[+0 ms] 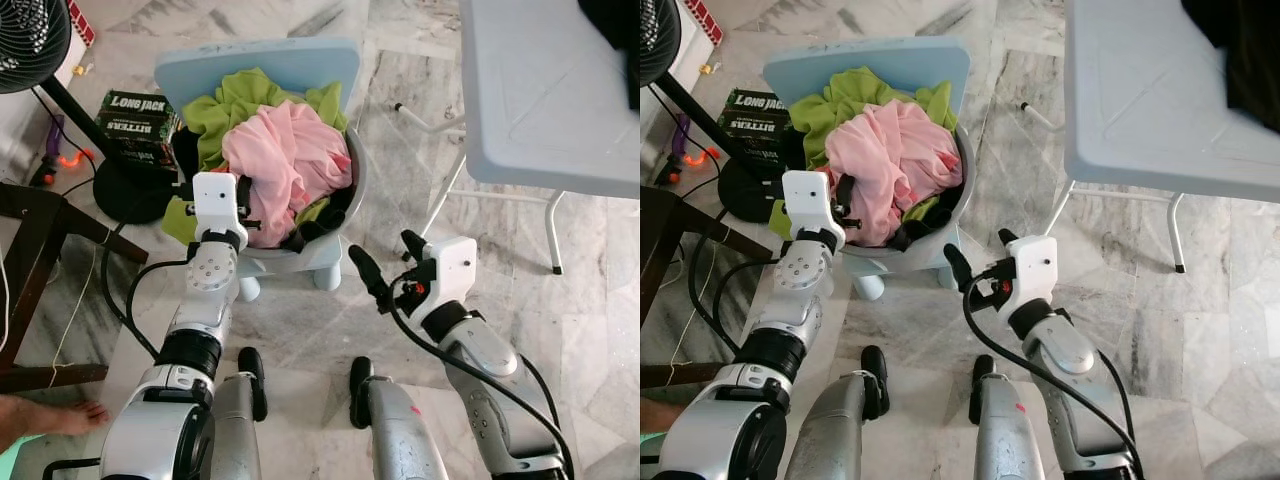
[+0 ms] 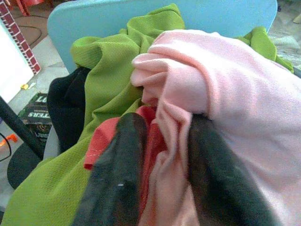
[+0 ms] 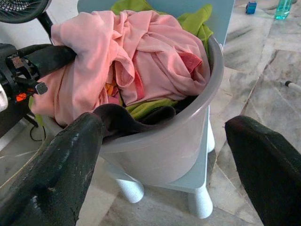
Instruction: Hang hanger
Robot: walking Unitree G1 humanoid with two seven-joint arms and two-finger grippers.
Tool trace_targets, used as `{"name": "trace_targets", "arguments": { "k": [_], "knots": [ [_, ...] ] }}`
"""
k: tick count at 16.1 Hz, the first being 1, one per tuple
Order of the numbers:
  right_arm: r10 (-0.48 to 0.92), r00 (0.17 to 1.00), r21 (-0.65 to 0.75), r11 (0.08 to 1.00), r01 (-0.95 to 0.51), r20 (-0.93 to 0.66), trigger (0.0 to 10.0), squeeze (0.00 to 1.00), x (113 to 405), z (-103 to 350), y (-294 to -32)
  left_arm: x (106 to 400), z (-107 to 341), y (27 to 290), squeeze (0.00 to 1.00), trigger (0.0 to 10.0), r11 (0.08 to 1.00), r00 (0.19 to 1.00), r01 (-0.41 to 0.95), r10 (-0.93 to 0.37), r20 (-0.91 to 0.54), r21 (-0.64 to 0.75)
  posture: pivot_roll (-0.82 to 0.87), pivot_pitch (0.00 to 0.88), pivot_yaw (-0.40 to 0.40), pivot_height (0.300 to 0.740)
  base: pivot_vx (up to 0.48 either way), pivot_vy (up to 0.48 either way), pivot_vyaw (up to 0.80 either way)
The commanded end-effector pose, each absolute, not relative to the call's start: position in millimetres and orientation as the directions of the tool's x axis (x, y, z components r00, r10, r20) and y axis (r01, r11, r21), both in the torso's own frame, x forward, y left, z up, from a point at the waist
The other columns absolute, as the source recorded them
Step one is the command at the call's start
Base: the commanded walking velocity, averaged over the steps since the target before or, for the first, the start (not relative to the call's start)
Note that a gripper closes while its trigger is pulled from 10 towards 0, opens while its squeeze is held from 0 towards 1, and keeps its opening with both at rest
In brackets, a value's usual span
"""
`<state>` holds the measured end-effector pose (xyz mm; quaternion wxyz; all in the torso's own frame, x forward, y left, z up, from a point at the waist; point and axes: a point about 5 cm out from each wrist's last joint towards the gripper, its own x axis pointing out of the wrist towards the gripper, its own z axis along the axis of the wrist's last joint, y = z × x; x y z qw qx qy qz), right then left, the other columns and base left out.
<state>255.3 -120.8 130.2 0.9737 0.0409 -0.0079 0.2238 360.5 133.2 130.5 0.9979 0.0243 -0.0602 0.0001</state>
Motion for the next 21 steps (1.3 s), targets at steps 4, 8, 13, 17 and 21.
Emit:
{"name": "trace_targets", "arguments": {
  "k": [4,8,13,17,21],
  "knots": [
    [0.415,0.91,0.067,0.908,-0.414,0.002,10.0,0.0,253.6,122.2,-123.6,355.1,126.3,132.6,0.0,0.0,0.999,0.991,0.008,-0.014,0.13,0.045,-0.13,0.435,-0.013,0.74,0.0,0.0,0.0],
    [0.408,0.913,0.057,0.911,-0.408,0.005,10.0,0.0,255.6,122.3,-123.8,354.7,127.4,130.2,0.0,0.0,0.999,0.99,0.028,-0.033,0.138,0.041,-0.13,0.435,-0.016,0.74,0.0,0.0,0.0],
    [0.389,0.921,0.021,0.921,-0.39,0.033,10.0,0.0,259.1,125.7,-129.1,354.1,140.9,124.6,0.0,0.0,0.99,0.971,0.076,-0.101,0.218,0.12,-0.12,0.434,-0.016,0.74,0.0,0.0,0.0],
    [0.347,0.936,0.0,0.938,-0.348,0.049,10.0,0.0,263.7,127.7,-138.2,357.4,215.2,105.5,0.0,0.0,0.965,0.848,0.151,-0.238,0.473,0.214,-0.12,0.433,-0.012,0.74,0.0,0.0,0.0],
    [0.338,0.94,-0.003,0.941,-0.338,0.05,10.0,0.0,262.5,126.0,-137.9,353.1,309.6,113.1,0.0,0.0,0.972,0.658,0.094,-0.222,0.719,0.214,-0.11,0.434,-0.007,0.74,0.0,0.0,0.0]
  ]
}}
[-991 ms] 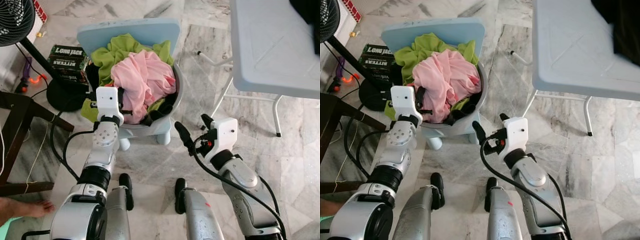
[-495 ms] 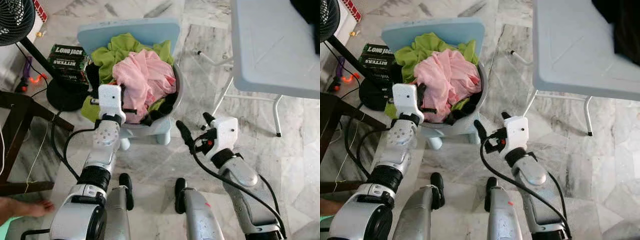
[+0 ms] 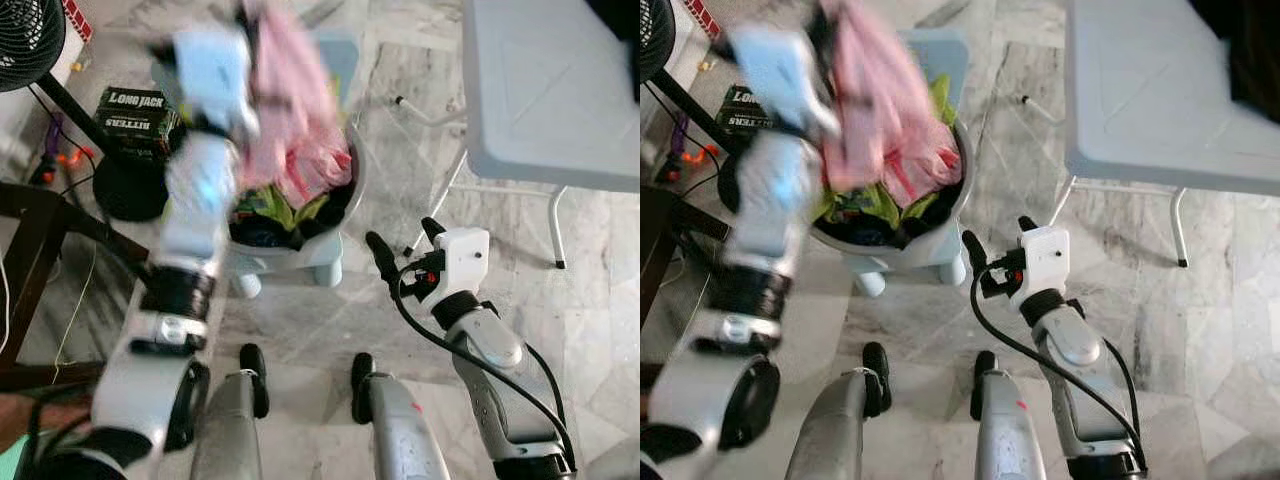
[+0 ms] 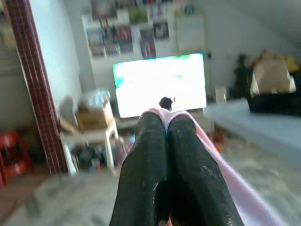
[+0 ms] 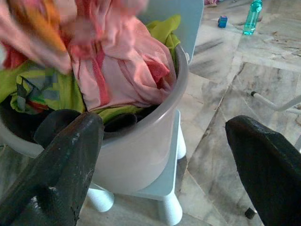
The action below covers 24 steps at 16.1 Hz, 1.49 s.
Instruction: Hang hanger
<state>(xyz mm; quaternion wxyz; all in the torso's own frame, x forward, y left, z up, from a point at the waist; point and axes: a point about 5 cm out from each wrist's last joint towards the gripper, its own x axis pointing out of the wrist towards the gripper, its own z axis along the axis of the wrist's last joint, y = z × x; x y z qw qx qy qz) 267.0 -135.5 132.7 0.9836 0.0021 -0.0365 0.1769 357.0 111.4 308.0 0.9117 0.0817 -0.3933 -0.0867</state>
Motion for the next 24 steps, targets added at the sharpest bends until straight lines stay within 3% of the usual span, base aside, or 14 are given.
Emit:
{"name": "trace_targets", "arguments": {
  "k": [1,5,6,8,10,12,15,16,17,18,24],
  "knots": [
    [0.337,0.94,-0.003,0.941,-0.337,0.048,10.0,0.0,261.6,124.8,-137.7,350.5,329.8,115.4,0.0,0.0,0.967,0.611,0.078,-0.239,0.755,0.243,-0.11,0.434,-0.007,0.74,0.0,0.0,0.0],
    [0.337,0.94,-0.006,0.941,-0.337,0.048,10.0,0.0,262.8,122.9,-136.5,328.7,383.7,110.6,0.0,0.0,0.932,0.441,0.06,-0.347,0.828,0.358,-0.08,0.437,-0.003,0.74,0.0,0.0,0.0],
    [0.335,0.941,-0.006,0.942,-0.335,0.048,10.0,0.0,263.1,122.5,-136.8,328.4,383.3,110.4,0.0,0.0,0.931,0.441,0.062,-0.349,0.827,0.36,-0.08,0.437,-0.003,0.74,0.0,0.0,0.0],
    [0.332,0.942,-0.004,0.943,-0.332,0.047,10.0,0.0,263.5,121.3,-135.9,333.7,370.9,114.1,0.0,0.0,0.929,0.502,0.057,-0.343,0.794,0.365,-0.08,0.439,-0.002,0.74,0.0,0.0,0.0],
    [0.337,0.94,-0.005,0.941,-0.337,0.044,10.0,0.0,262.5,120.4,-133.7,341.3,337.3,127.6,0.0,0.0,0.938,0.623,0.018,-0.281,0.73,0.346,-0.08,0.441,-0.002,0.74,0.0,0.0,0.0],
    [0.332,0.942,-0.008,0.943,-0.332,0.04,10.0,0.0,262.4,119.5,-136.6,343.1,316.4,136.6,0.0,0.0,0.935,0.672,0.014,-0.271,0.689,0.353,-0.08,0.443,-0.006,0.74,0.0,0.0,0.0],
    [0.334,0.942,-0.016,0.943,-0.333,0.038,10.0,0.0,263.5,119.2,-136.8,343.4,259.1,154.9,0.0,0.0,0.984,0.855,0.01,-0.1,0.508,0.178,-0.07,0.441,-0.006,0.74,0.0,0.0,0.0],
    [0.334,0.942,-0.017,0.943,-0.334,0.038,10.0,0.0,263.5,119.3,-136.7,341.3,251.0,155.7,0.0,0.0,0.988,0.874,0.014,-0.086,0.477,0.151,-0.07,0.441,-0.006,0.74,0.0,0.0,0.0],
    [0.332,0.943,-0.022,0.943,-0.331,0.038,10.0,0.0,263.3,119.4,-137.9,331.4,232.5,161.8,0.0,0.7,0.986,0.901,0.008,-0.078,0.426,0.164,-0.07,0.444,-0.008,0.74,0.0,0.0,0.0],
    [0.33,0.943,-0.022,0.944,-0.329,0.034,10.0,0.0,262.6,118.4,-138.9,329.5,232.4,171.6,0.0,0.0,0.979,0.897,-0.03,-0.063,0.437,0.202,-0.07,0.446,-0.011,0.74,0.0,0.0,0.0],
    [0.345,0.938,-0.045,0.938,-0.344,0.035,10.0,0.0,265.2,118.8,-134.8,341.0,223.0,245.4,0.0,0.0,0.916,0.89,-0.362,0.284,0.357,0.172,-0.08,0.44,-0.008,0.74,0.0,0.0,0.0]
  ]
}}
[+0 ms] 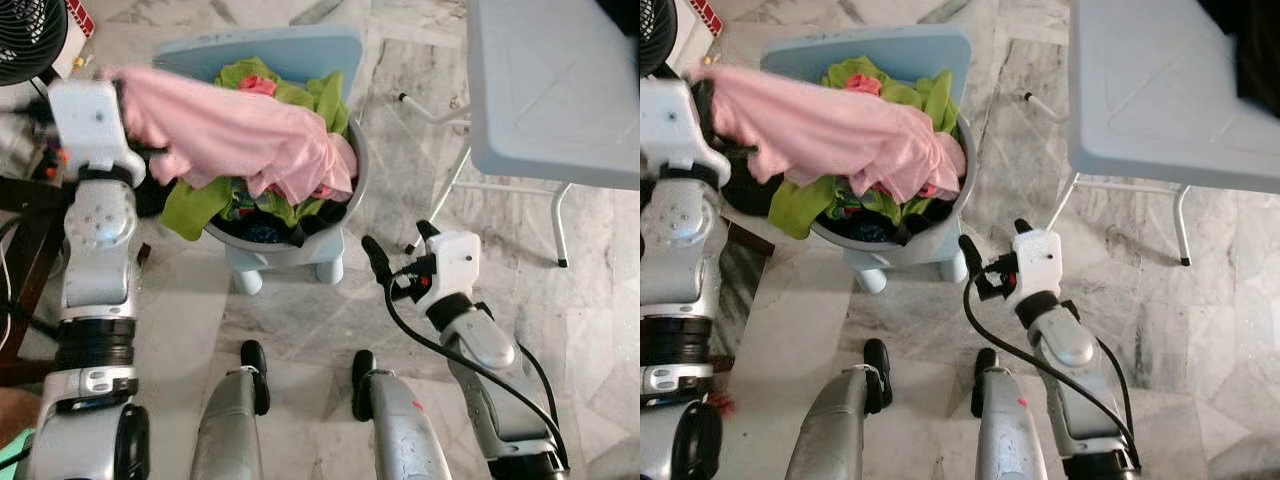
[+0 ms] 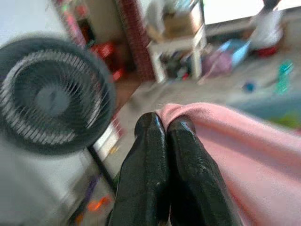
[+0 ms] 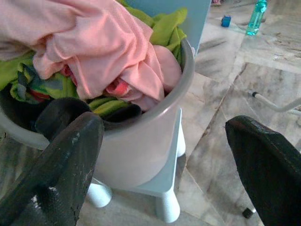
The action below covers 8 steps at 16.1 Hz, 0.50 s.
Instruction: Hang hanger
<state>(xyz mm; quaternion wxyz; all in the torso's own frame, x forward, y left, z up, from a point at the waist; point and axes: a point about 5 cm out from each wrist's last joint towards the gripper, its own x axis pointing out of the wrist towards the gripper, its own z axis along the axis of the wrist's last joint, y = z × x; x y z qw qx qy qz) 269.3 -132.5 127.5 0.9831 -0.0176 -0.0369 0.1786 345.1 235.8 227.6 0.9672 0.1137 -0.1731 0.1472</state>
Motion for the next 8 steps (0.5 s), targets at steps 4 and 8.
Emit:
{"name": "trace_targets", "arguments": {
  "k": [4,8],
  "knots": [
    [0.344,0.939,-0.044,0.938,-0.343,0.018,10.0,0.0,260.8,114.3,-134.5,341.3,175.5,242.7,0.0,9.9,0.923,0.945,-0.316,0.287,0.157,0.22,-0.08,0.442,-0.011,0.74,0.0,0.0,0.0],
    [0.346,0.938,-0.052,0.937,-0.345,0.023,10.0,0.0,264.0,116.0,-134.9,325.6,126.2,227.0,1.0,10.0,0.934,0.938,-0.332,0.342,-0.059,0.13,-0.08,0.438,-0.012,0.74,0.0,0.0,0.0]
  ]
}}
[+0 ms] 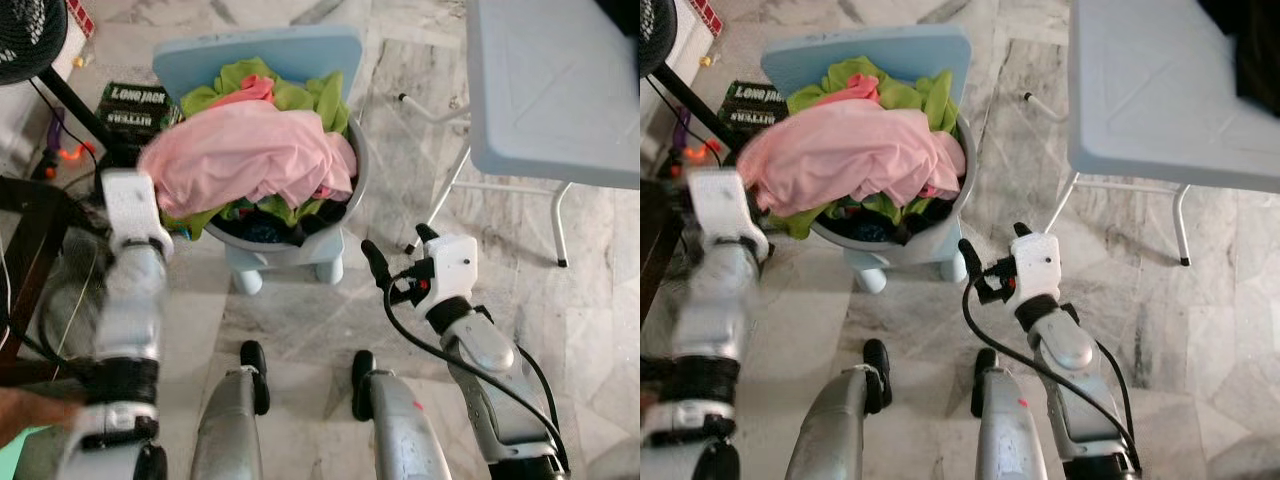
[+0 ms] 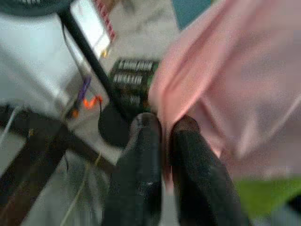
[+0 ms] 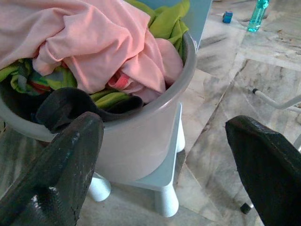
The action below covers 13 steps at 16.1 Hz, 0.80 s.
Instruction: Hang hanger
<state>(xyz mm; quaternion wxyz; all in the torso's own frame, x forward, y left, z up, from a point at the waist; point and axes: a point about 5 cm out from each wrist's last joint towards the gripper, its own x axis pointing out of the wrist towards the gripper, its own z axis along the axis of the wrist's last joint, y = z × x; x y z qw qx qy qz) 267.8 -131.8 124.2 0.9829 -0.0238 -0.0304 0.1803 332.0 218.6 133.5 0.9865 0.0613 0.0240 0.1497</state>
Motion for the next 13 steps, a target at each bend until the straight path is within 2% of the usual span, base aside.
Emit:
{"name": "trace_targets", "arguments": {
  "k": [1,3,5,6,7,9,13],
  "knots": [
    [0.346,0.938,-0.054,0.937,-0.344,0.023,10.0,0.0,263.7,115.9,-135.4,323.5,121.5,226.8,1.0,10.0,0.934,0.935,-0.334,0.345,-0.079,0.128,-0.08,0.438,-0.012,0.74,0.0,0.0,0.0],
    [0.348,0.937,-0.056,0.936,-0.346,0.02,10.0,0.0,262.6,115.4,-135.5,321.5,123.5,228.2,1.0,10.0,0.926,0.945,-0.308,0.324,-0.039,0.22,-0.08,0.44,-0.015,0.74,0.0,0.0,0.0],
    [0.349,0.937,-0.057,0.936,-0.347,0.019,10.0,0.0,262.5,115.2,-135.6,321.3,127.4,228.7,1.0,10.0,0.92,0.95,-0.296,0.311,-0.018,0.255,-0.08,0.441,-0.012,0.74,0.0,0.0,0.0],
    [0.341,0.94,-0.057,0.939,-0.339,0.02,10.0,0.0,263.5,115.3,-137.0,322.9,135.5,228.7,1.0,10.0,0.91,0.96,-0.274,0.276,0.039,0.311,-0.08,0.441,-0.012,0.74,0.0,0.0,0.0],
    [0.334,0.942,-0.052,0.942,-0.333,0.019,10.0,0.0,263.7,115.2,-137.6,323.2,143.0,226.5,1.0,10.0,0.912,0.962,-0.274,0.262,0.081,0.305,-0.08,0.441,-0.01,0.74,0.0,0.0,0.0],
    [0.332,0.943,-0.047,0.942,-0.331,0.016,10.0,0.0,263.1,114.8,-137.0,323.8,155.1,208.9,1.0,10.0,0.944,0.97,-0.23,0.203,0.133,0.236,-0.08,0.438,-0.009,0.74,0.0,0.0,0.0],
    [0.34,0.94,-0.047,0.94,-0.338,0.017,10.0,0.0,263.3,114.7,-134.2,305.9,147.1,151.1,1.0,10.0,0.983,0.991,-0.057,0.035,0.131,0.174,-0.08,0.436,-0.009,0.74,0.0,0.0,0.0]
  ]
}}
